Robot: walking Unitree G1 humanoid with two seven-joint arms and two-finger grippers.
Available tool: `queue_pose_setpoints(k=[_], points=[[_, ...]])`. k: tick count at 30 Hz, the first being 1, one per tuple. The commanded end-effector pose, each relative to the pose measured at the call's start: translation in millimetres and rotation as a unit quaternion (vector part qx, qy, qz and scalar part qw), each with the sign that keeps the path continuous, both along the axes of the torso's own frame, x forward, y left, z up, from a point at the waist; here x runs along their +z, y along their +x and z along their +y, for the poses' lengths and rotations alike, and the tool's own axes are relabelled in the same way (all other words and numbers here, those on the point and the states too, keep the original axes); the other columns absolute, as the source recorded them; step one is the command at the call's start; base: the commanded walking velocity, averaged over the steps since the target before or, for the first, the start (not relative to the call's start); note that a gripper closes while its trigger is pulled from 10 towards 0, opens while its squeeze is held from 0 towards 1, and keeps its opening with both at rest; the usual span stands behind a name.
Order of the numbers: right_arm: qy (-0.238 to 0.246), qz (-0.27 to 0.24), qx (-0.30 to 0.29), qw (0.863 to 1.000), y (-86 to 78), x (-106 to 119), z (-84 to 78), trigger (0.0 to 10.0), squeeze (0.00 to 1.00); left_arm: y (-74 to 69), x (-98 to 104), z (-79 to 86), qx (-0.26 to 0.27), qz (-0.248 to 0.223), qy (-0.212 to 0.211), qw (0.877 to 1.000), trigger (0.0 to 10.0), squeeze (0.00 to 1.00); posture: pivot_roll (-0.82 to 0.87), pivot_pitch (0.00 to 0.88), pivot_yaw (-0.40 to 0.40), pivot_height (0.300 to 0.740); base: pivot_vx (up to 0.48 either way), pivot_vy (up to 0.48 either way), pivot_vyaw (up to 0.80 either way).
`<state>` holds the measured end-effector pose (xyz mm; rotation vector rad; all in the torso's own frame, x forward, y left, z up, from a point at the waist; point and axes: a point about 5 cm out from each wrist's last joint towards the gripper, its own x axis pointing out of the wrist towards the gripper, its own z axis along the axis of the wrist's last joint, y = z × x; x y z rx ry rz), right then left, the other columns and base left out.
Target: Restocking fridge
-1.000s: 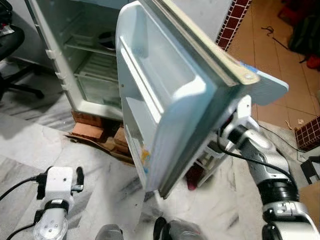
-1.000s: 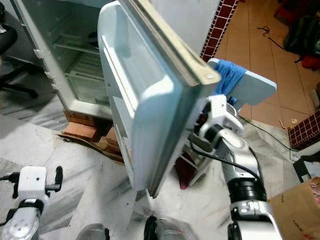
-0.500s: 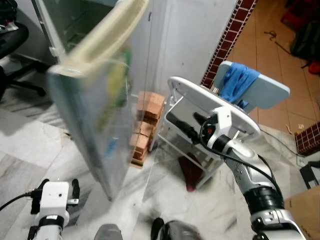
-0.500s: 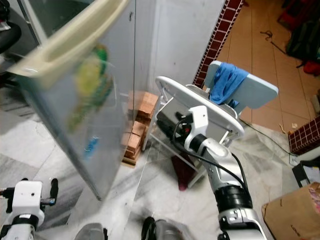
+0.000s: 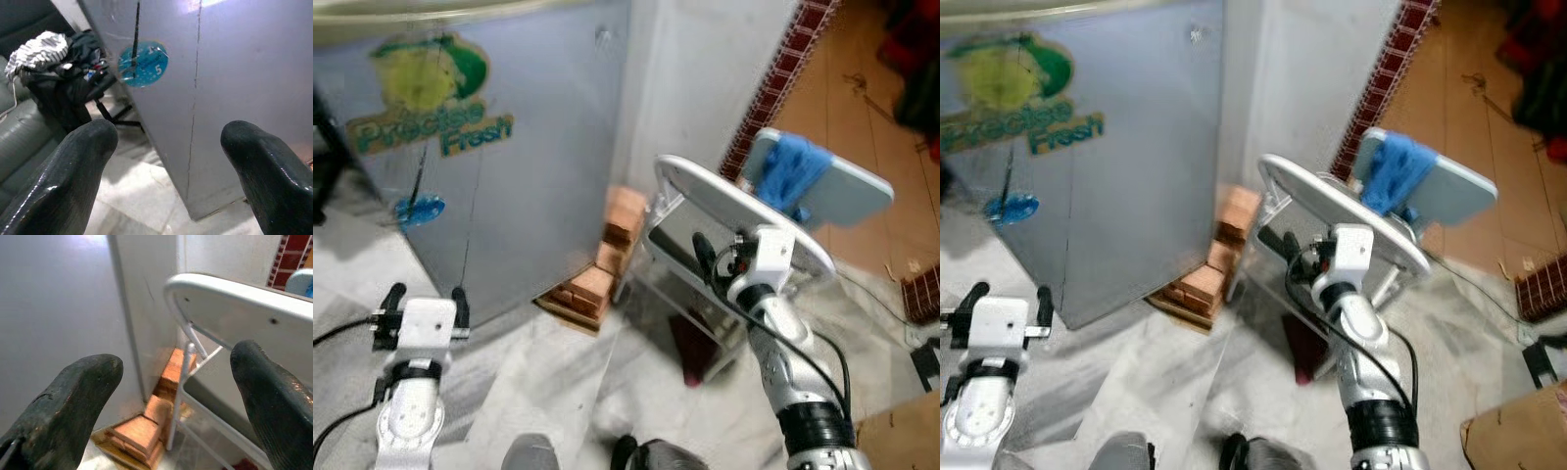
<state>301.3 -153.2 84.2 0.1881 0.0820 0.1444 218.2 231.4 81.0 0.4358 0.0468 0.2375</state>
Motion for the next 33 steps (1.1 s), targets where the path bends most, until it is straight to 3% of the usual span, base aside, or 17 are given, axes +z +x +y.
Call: queue_pose_setpoints(k=[1,13,25,33], points=[[-0.006,-0.02,-0.007,1.0,0.4,6.8,0.1,10.0,0.0,4.0,0.7,-1.5,-0.004,-0.002,-0.007,1.0,10.0,0.0,0.14,0.102,-0.096,0.74,0.0,0.48,-0.8],[-0.006,-0.029,-0.035,0.999,-7.8,8.1,-8.2,10.0,0.0,24.0,23.3,-26.4,-0.045,-0.053,-0.038,0.997,10.0,0.0,0.13,0.094,-0.098,0.74,0.0,0.48,-0.78],[-0.006,-0.006,-0.058,0.998,-19.0,-4.6,-12.4,10.0,0.0,28.5,17.1,-30.7,-0.049,-0.045,-0.052,0.996,10.0,0.0,0.12,0.061,-0.087,0.74,0.0,0.48,0.0],[-0.005,0.001,-0.123,0.992,-27.9,-11.6,-30.6,10.0,0.0,37.0,14.0,-44.9,-0.1,-0.031,-0.059,0.993,10.0,0.0,0.12,0.028,-0.022,0.74,0.0,0.48,0.0]])
